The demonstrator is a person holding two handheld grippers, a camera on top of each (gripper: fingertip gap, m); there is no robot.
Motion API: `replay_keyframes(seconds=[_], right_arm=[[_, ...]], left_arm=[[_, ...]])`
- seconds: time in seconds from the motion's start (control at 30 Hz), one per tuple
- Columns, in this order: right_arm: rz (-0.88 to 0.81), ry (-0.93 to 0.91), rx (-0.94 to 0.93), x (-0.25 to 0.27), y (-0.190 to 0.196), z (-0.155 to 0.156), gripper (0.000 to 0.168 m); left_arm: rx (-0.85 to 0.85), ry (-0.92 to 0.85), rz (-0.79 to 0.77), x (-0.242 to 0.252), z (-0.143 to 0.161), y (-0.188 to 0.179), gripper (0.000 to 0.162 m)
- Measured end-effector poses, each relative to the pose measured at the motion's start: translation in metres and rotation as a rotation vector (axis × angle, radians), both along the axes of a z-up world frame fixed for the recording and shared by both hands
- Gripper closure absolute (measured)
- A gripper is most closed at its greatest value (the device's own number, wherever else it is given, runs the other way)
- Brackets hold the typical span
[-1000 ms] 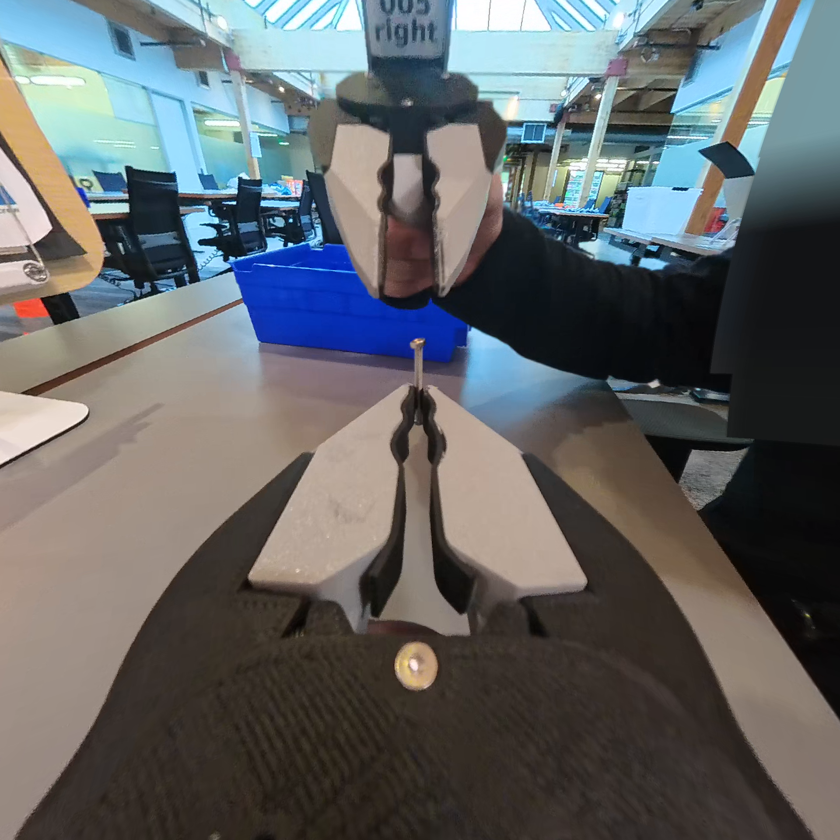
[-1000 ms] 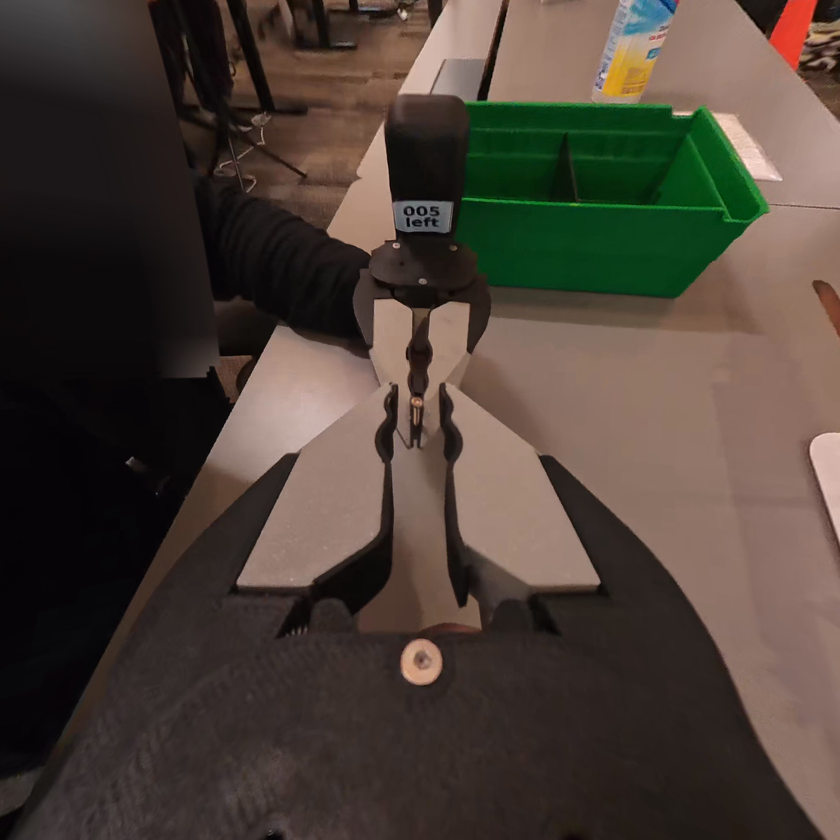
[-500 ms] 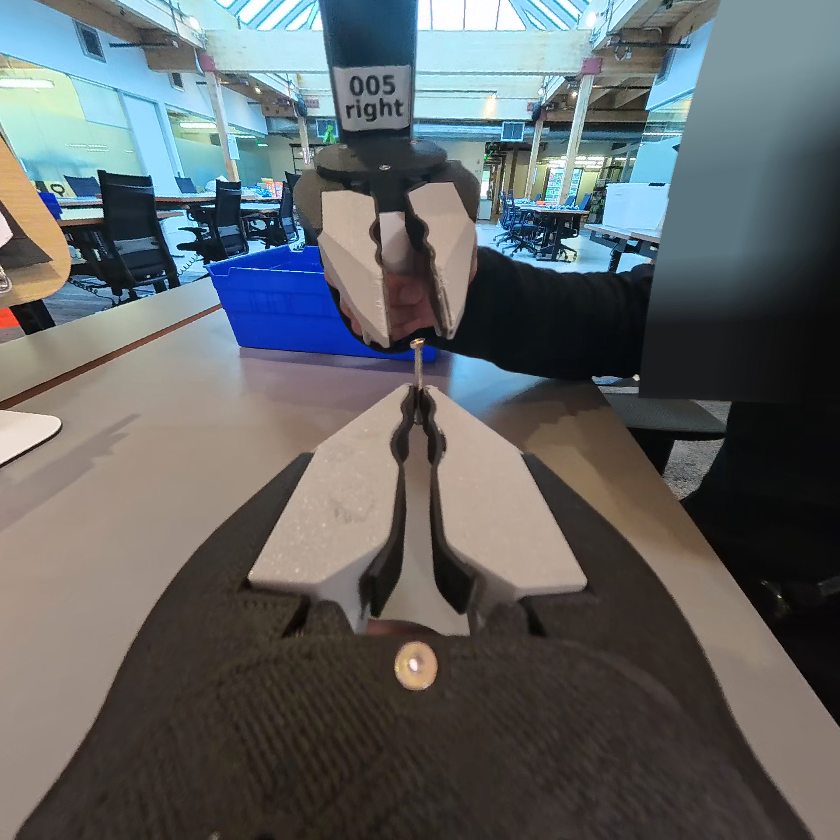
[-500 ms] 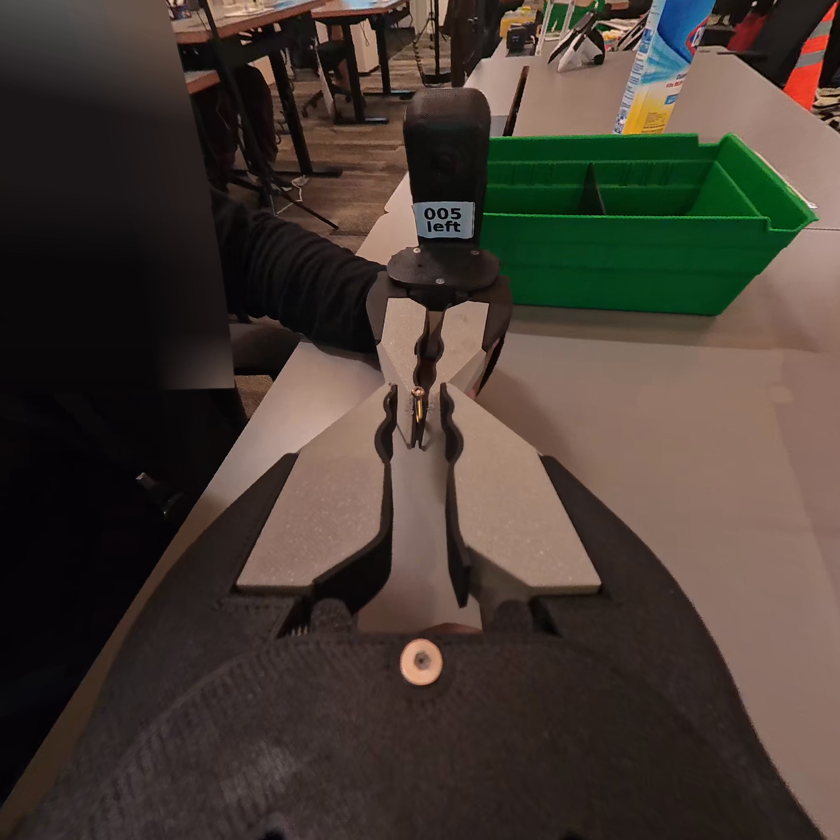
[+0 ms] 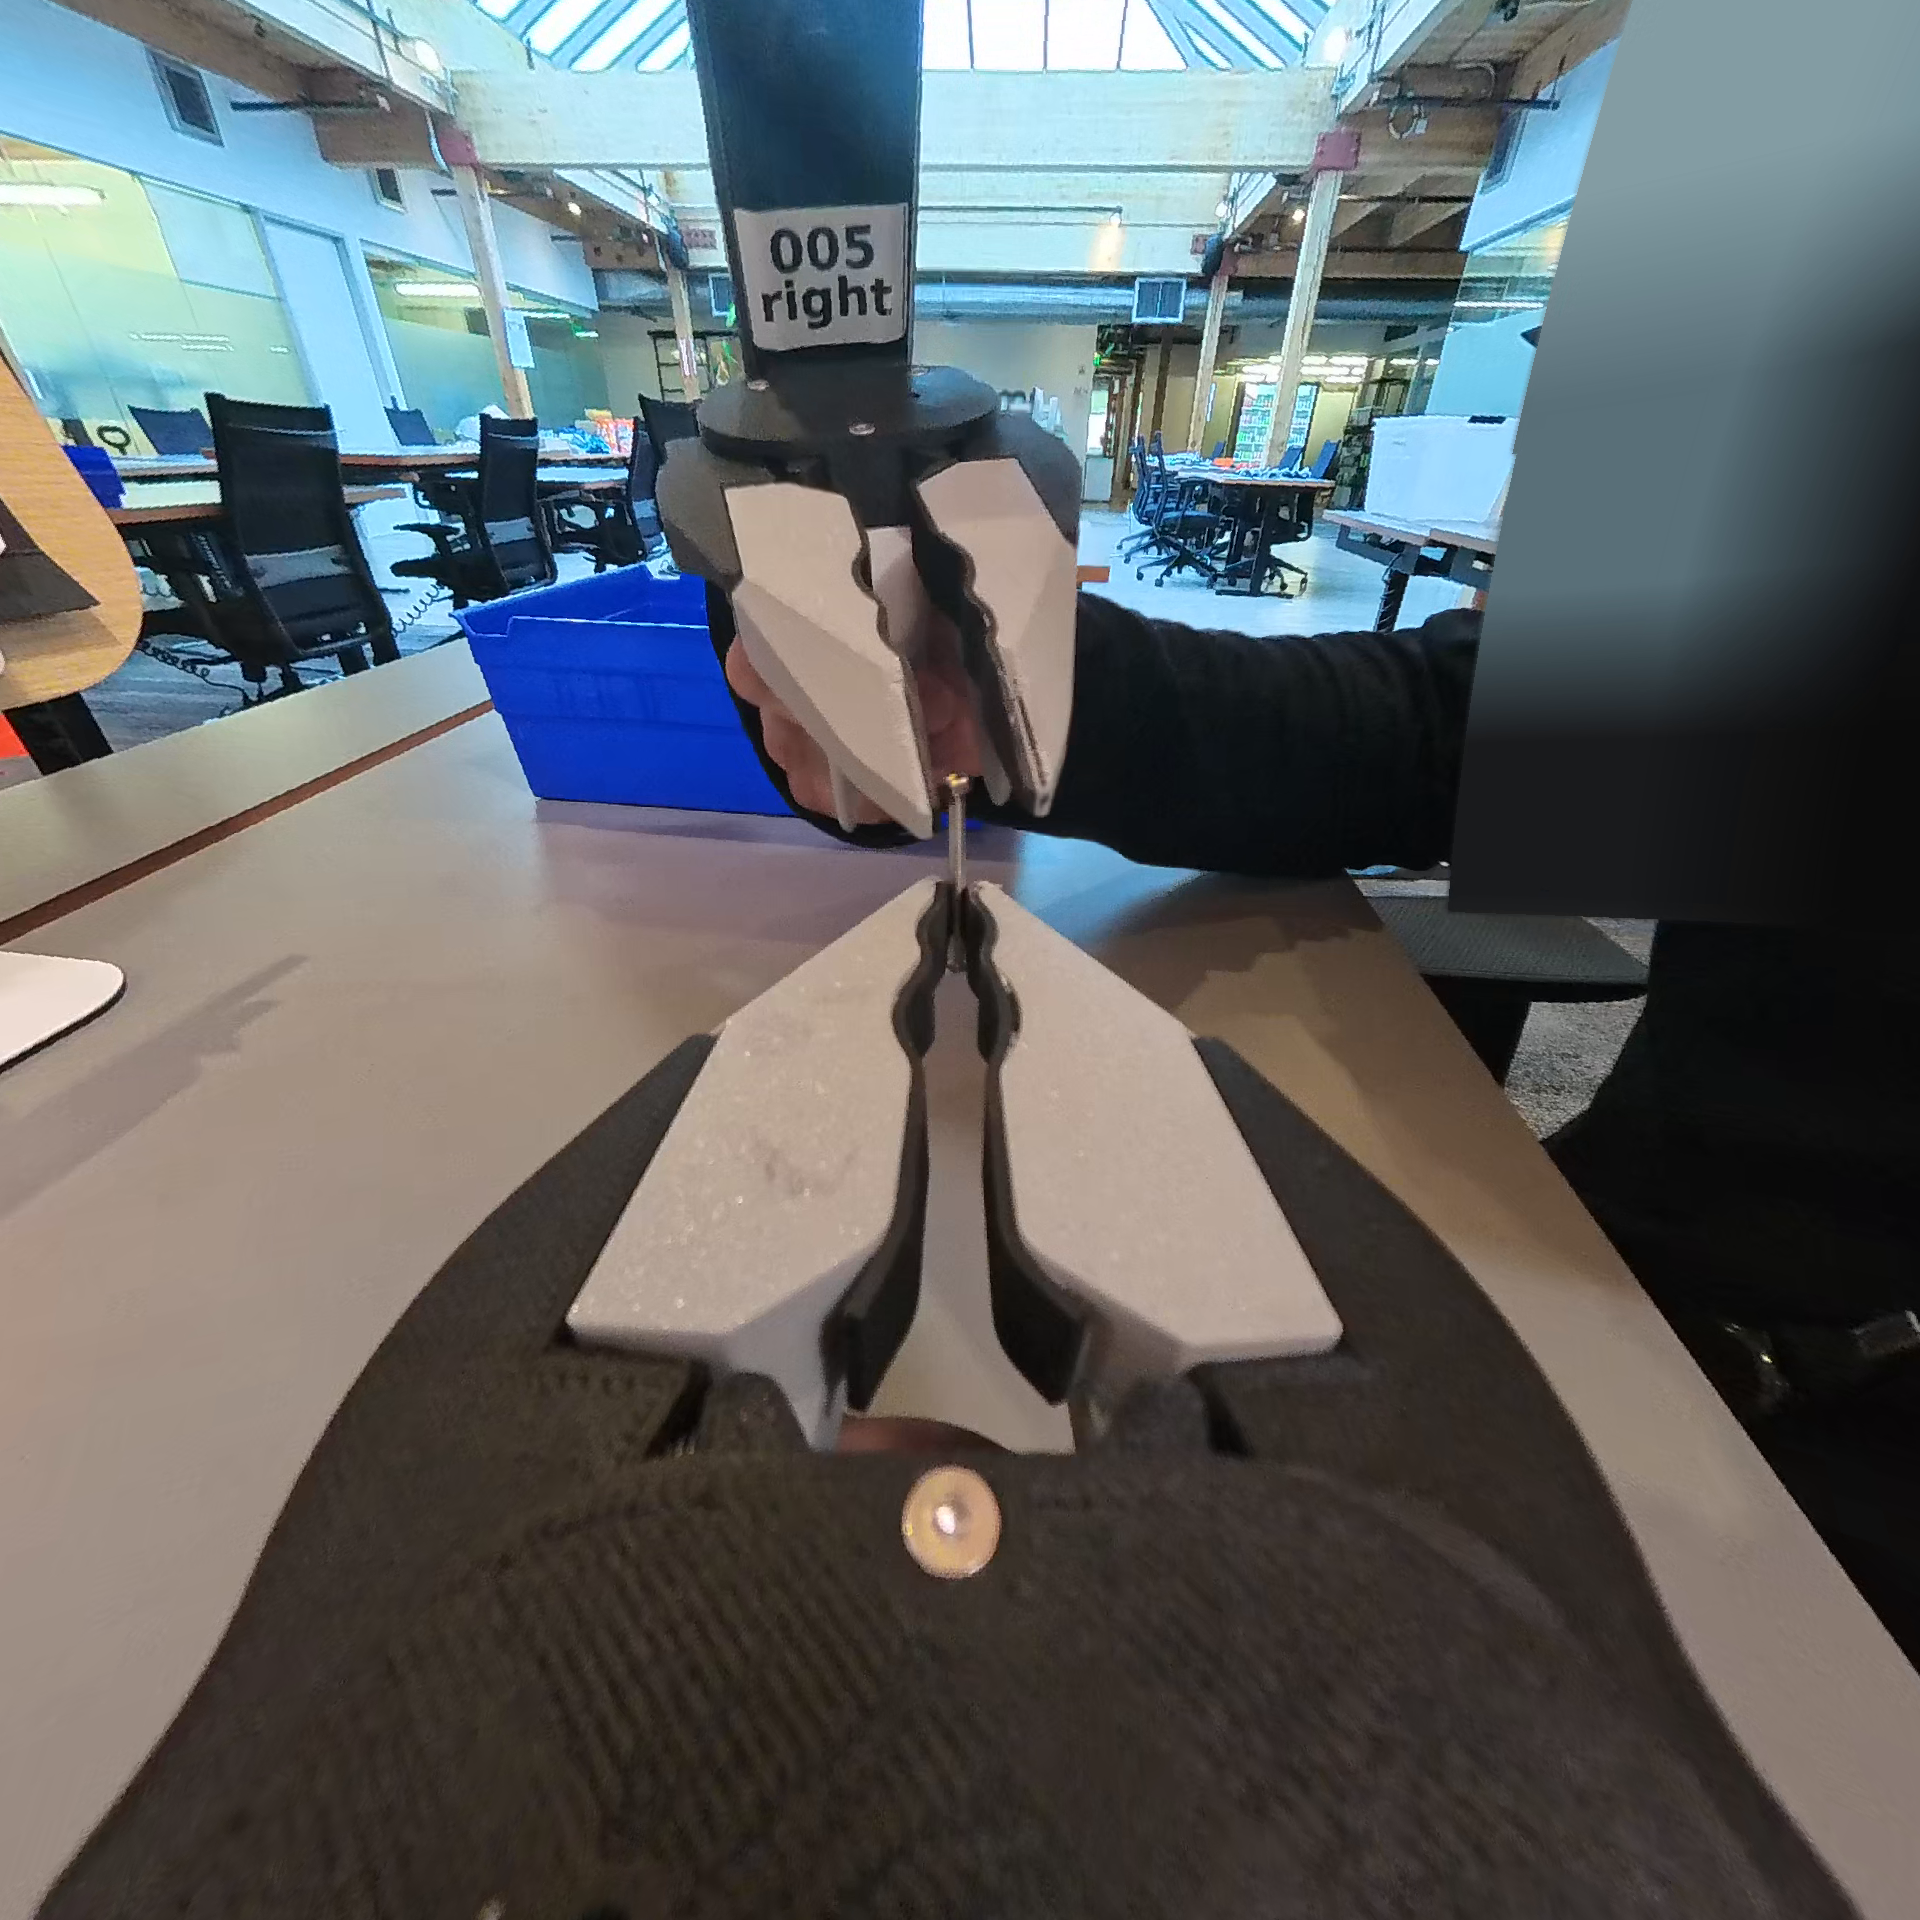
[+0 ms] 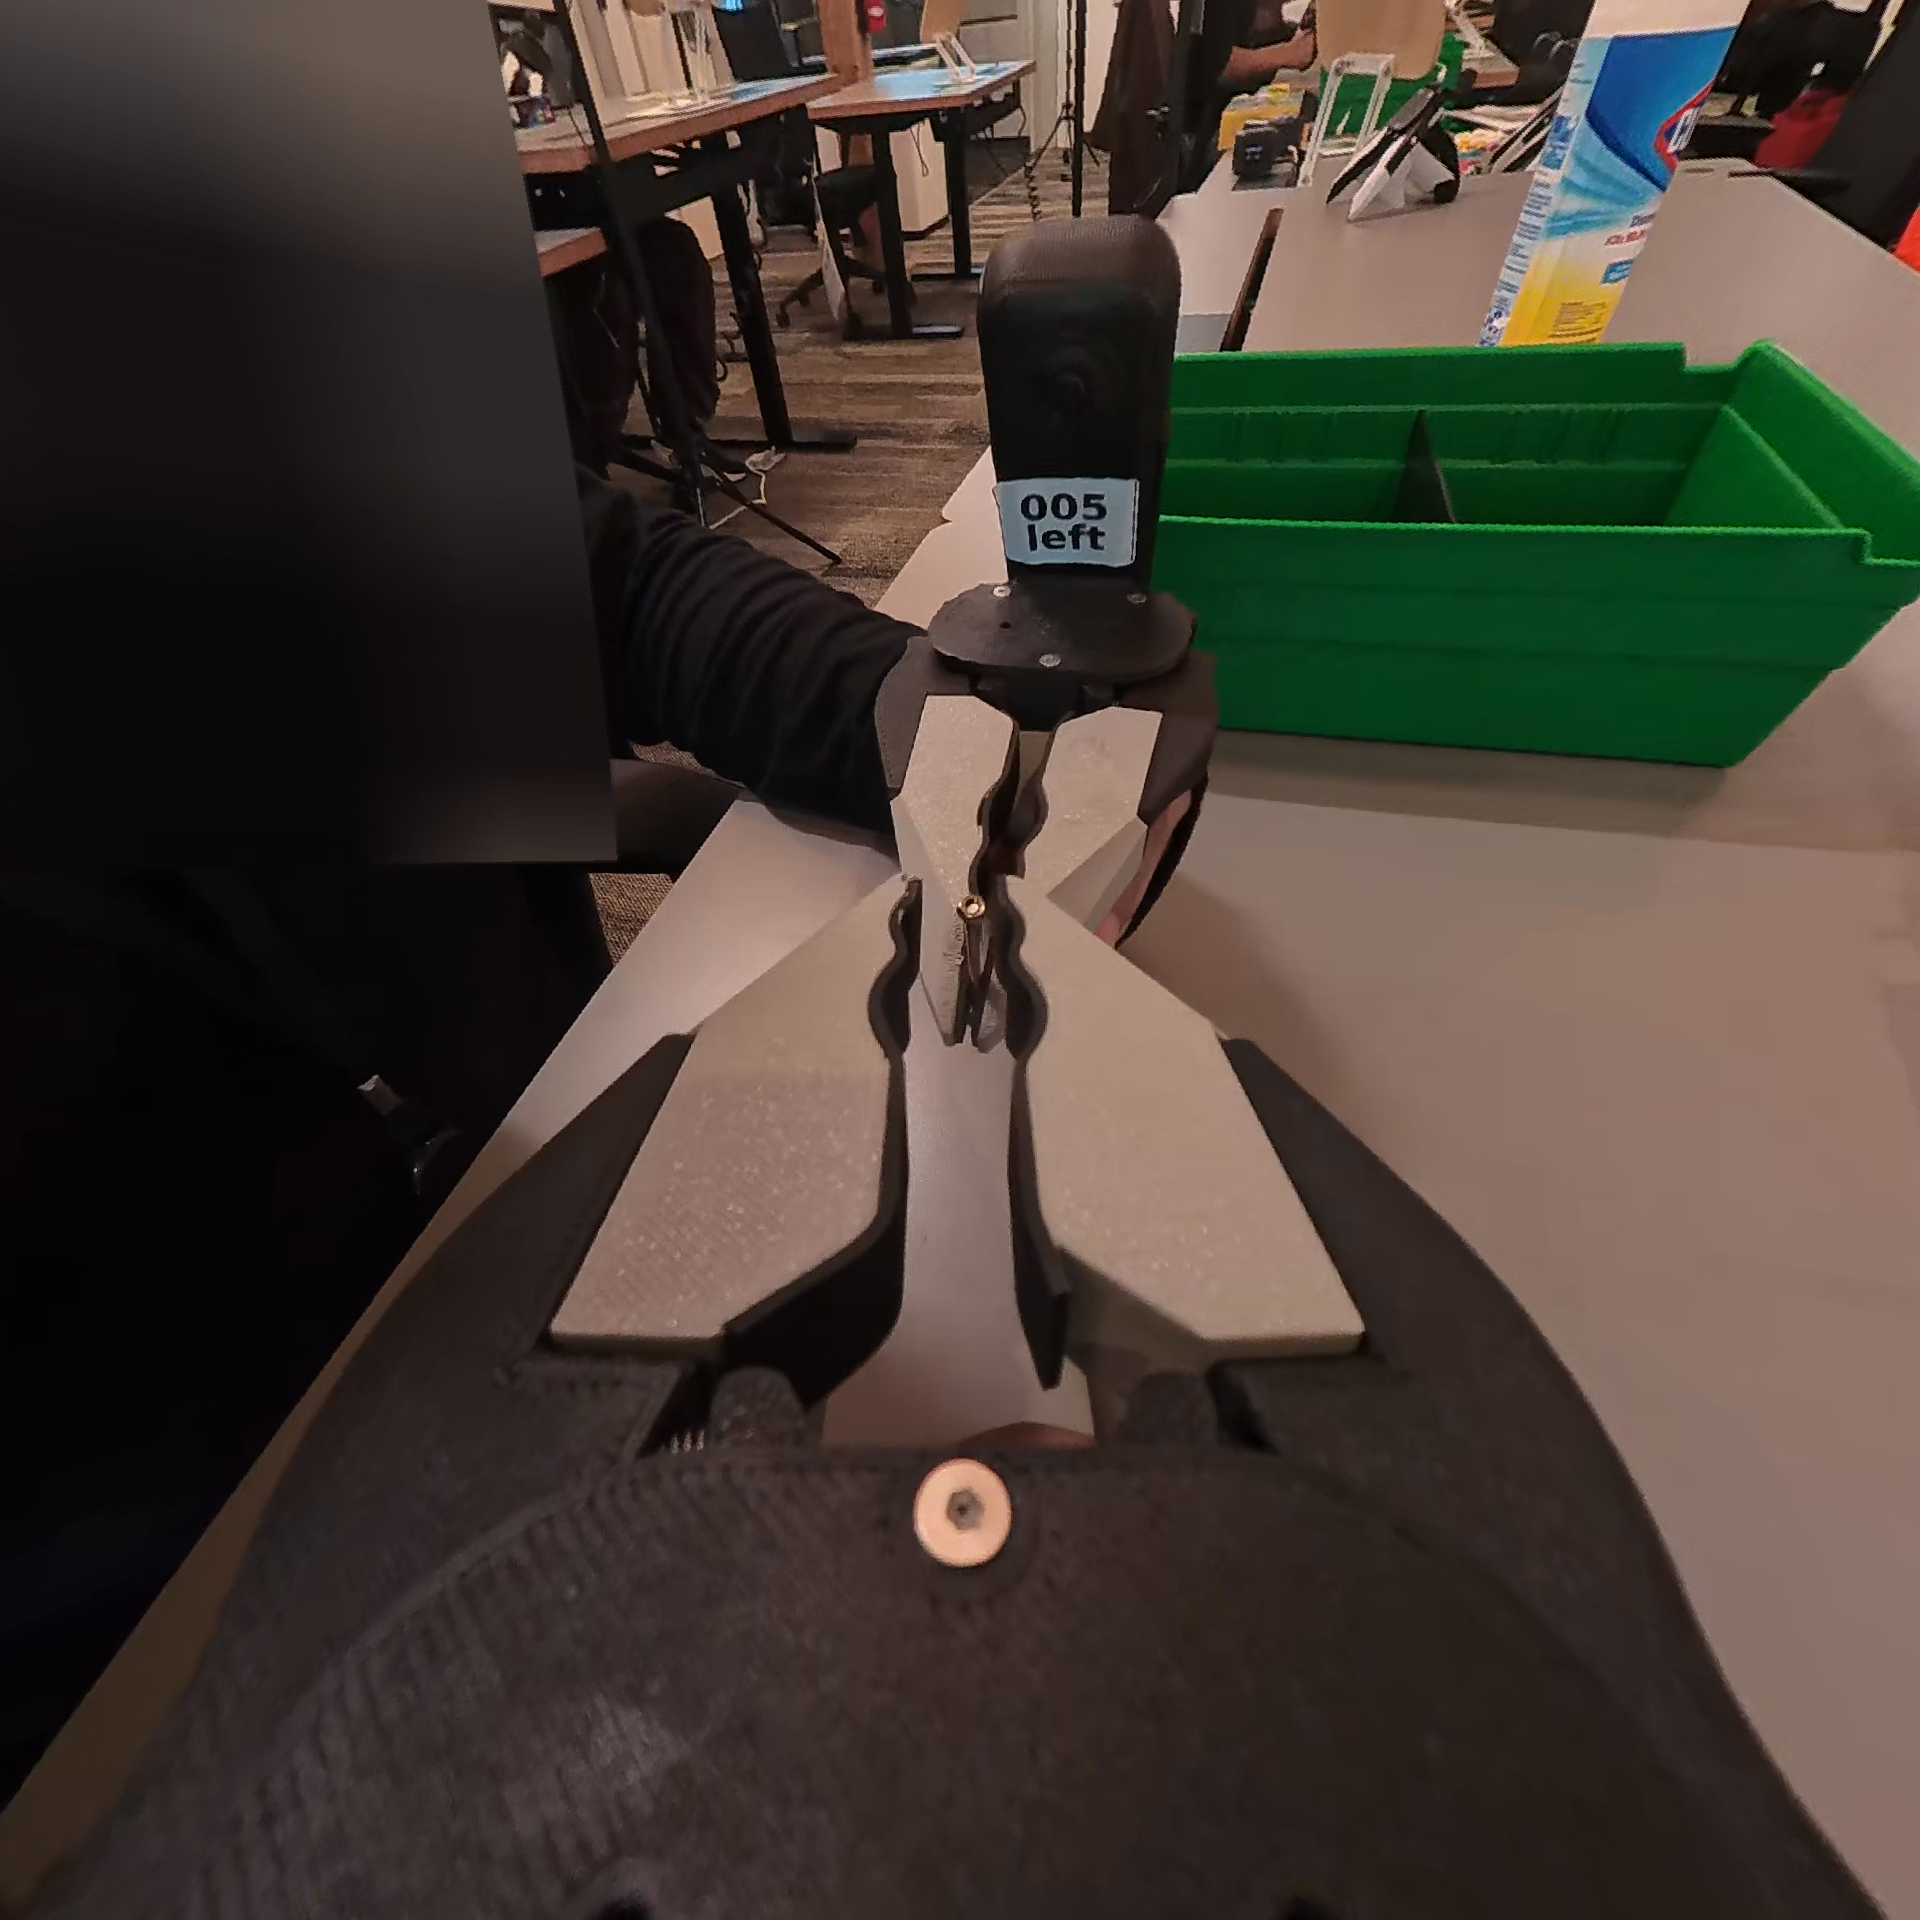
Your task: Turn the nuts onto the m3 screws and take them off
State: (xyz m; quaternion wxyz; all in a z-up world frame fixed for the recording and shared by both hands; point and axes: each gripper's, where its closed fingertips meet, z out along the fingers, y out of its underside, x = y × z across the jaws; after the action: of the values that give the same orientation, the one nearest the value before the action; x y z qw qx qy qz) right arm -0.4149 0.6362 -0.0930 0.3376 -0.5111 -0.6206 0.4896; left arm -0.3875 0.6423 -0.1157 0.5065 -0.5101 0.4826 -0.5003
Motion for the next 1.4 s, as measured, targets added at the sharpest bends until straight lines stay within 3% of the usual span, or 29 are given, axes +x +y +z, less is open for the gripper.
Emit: replay_keyframes(seconds=[1.4], right_arm=[[0.017,0.035,-0.045,-0.0008,0.0001,-0.0016,0.16]], left_arm=[[-0.001,0.003,-0.005,0.0002,-0.0007,-0.001,0.162]])
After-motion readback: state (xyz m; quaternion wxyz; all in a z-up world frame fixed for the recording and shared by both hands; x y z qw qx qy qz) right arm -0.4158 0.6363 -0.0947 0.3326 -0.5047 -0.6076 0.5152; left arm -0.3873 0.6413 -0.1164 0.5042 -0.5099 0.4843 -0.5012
